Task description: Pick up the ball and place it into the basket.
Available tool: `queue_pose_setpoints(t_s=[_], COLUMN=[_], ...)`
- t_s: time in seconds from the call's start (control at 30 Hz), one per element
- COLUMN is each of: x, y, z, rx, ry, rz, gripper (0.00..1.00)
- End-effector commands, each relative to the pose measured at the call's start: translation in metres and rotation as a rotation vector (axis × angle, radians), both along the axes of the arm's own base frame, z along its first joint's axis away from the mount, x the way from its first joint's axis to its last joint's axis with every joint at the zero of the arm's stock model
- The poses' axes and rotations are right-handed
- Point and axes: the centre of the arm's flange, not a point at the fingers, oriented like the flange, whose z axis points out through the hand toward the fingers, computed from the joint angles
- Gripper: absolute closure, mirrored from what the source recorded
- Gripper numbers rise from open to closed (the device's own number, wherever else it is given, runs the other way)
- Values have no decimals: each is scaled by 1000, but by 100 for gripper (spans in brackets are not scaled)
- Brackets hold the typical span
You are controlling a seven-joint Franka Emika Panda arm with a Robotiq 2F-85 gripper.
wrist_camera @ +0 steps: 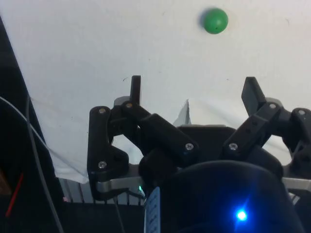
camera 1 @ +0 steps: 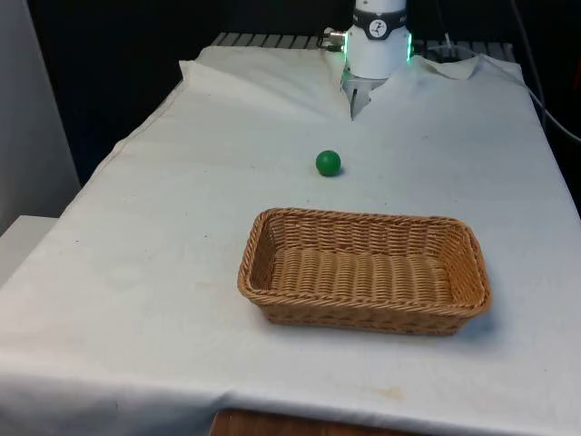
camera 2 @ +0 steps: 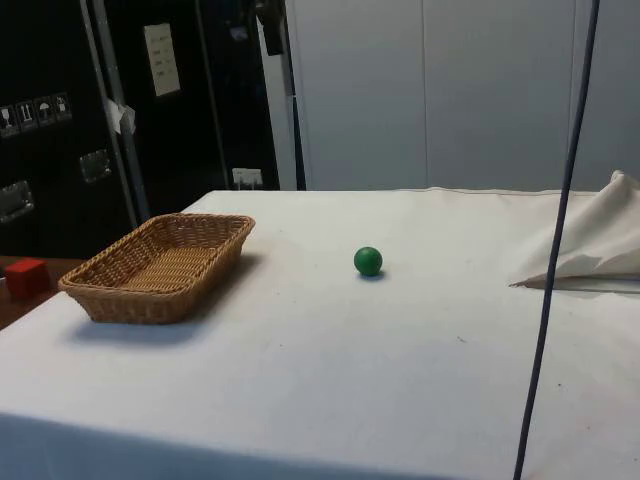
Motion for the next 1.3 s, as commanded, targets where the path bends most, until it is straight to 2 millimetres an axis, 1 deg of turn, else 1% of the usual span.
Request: queue_pose_setpoints(t_s=[0.0,0.3,0.33,0.37,0.57,0.6,0.67,0.7,0.9,1.13,1.17,1.27], x=[0,-12,-10,-14,-28,-28,-33,-37,-48,-65,-63,-74], y=[0,-2,-2,-2,-10,-9,-12,-14,-17,-25,-23,-29], z=[0,-2,-3,-3,-18,-20,-23,-28,-41,-60,-59,-72], rx=[0,-3,5,-3,3,9,5,8,19,22,26,26], ry=[1,-9,8,-10,-28,-14,-38,-45,-53,-87,-74,-95], rz=[0,0,2,1,2,4,3,3,4,4,3,4], gripper=[0,0,0,0,0,0,0,0,0,0,0,0])
